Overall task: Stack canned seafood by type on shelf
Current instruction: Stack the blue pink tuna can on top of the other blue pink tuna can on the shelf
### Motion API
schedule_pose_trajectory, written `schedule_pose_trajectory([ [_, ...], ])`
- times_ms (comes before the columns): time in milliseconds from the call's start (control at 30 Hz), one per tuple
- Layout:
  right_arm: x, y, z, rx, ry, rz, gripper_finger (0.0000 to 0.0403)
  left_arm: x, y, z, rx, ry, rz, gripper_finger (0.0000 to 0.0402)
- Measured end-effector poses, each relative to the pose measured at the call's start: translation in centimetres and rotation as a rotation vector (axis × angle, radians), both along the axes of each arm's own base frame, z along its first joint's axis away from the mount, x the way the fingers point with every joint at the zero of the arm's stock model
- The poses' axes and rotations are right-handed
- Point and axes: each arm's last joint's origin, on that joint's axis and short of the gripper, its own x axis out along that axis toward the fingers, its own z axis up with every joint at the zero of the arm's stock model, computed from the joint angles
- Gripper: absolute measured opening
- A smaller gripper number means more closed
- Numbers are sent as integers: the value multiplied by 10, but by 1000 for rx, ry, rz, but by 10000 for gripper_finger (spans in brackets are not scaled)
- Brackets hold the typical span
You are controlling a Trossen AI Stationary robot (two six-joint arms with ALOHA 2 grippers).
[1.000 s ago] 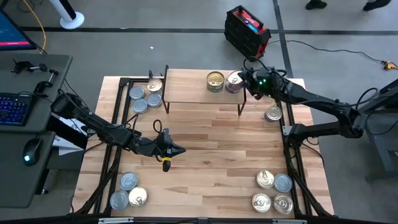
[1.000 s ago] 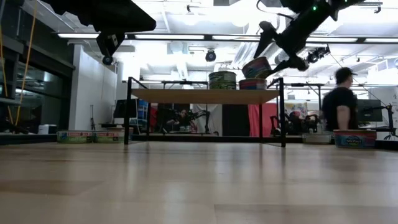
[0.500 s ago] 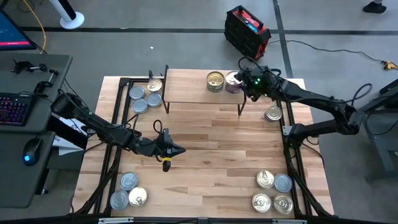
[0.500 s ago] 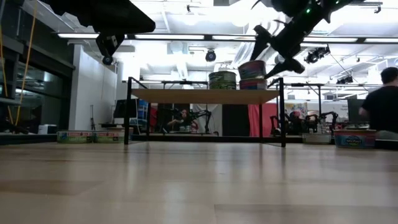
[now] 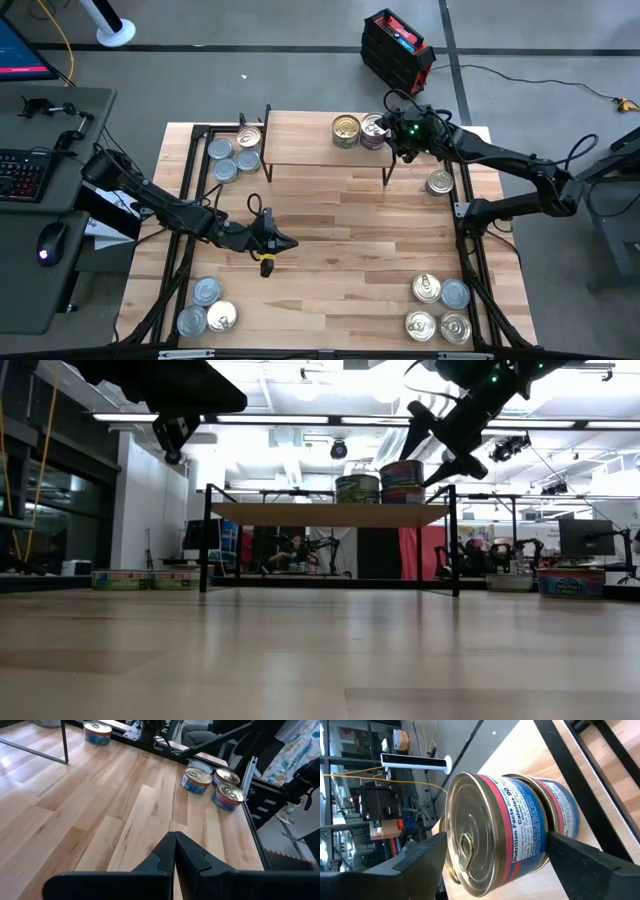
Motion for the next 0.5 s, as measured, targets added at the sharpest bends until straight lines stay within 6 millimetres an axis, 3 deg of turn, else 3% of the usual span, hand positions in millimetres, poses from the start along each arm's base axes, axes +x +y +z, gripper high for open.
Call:
schedule_pose_trajectory([
  [500,-17,6,14,-26,-15,1,327,-1,0,-1,5,15,-1,0],
])
